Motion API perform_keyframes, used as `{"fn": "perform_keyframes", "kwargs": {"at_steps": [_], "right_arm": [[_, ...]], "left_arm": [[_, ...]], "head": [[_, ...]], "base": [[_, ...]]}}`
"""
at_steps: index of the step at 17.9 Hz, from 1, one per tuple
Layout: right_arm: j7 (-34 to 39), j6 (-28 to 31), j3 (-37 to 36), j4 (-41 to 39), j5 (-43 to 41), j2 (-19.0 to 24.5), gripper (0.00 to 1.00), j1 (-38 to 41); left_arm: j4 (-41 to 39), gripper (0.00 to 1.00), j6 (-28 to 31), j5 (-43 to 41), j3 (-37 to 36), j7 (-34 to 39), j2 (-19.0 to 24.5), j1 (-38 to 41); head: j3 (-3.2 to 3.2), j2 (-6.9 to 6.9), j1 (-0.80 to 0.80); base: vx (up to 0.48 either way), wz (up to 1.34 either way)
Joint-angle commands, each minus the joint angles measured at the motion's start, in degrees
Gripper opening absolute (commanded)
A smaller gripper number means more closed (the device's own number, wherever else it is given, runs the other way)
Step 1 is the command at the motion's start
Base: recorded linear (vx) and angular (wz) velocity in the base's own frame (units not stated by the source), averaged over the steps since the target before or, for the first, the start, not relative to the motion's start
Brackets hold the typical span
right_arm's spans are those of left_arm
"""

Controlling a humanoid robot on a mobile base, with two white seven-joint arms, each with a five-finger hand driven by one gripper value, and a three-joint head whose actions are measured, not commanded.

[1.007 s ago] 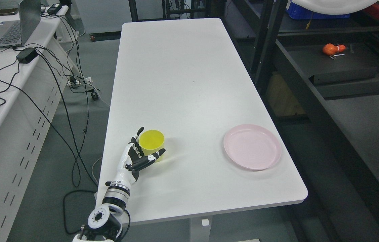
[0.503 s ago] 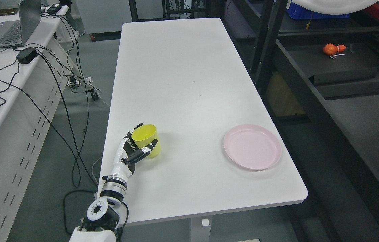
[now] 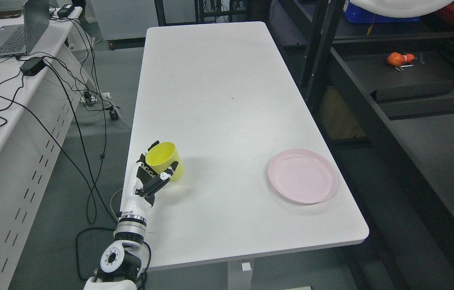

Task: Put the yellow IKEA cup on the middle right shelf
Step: 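Lift the yellow cup off the table with the left hand, then hold the cup in the left hand while turning toward the shelving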

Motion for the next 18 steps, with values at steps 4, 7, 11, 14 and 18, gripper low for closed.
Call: {"fn": "perform_keyframes", "kwargs": {"at_steps": [4,7,11,14,18], "right_arm": [[0.0,0.0,1.0,0.0,-1.4,-1.0,0.99,0.8],[0.0,0.0,1.0,0.0,-1.4,-1.0,0.99,0.8],[0.0,0.0,1.0,0.0,-1.4,-1.0,0.99,0.8],[0.0,0.0,1.0,0.0,-1.4,-1.0,0.99,0.8],[0.0,0.0,1.0,0.0,-1.4,-1.0,0.99,0.8]], "left_arm": [[-15.8,0.0,-0.4,1.0,-3.4,0.0,1.0,4.0],[-17.5,0.0,-0.3,1.0,-3.2,0.0,1.0,5.4],[-18.2,0.0,0.4,1.0,-1.9,0.3,1.0,6.1],[-18.4,0.0,0.6,1.0,-0.9,0.4,1.0,6.2],[-18.7,0.0,0.6,1.0,-0.7,0.3,1.0,6.8]], "head": [[0.0,0.0,0.0],[0.0,0.0,0.0],[0.0,0.0,0.0],[0.0,0.0,0.0],[0.0,0.0,0.0]], "base": [[0.0,0.0],[-0.04,0.0],[-0.086,-0.03],[-0.138,-0.06],[-0.146,-0.16]]}}
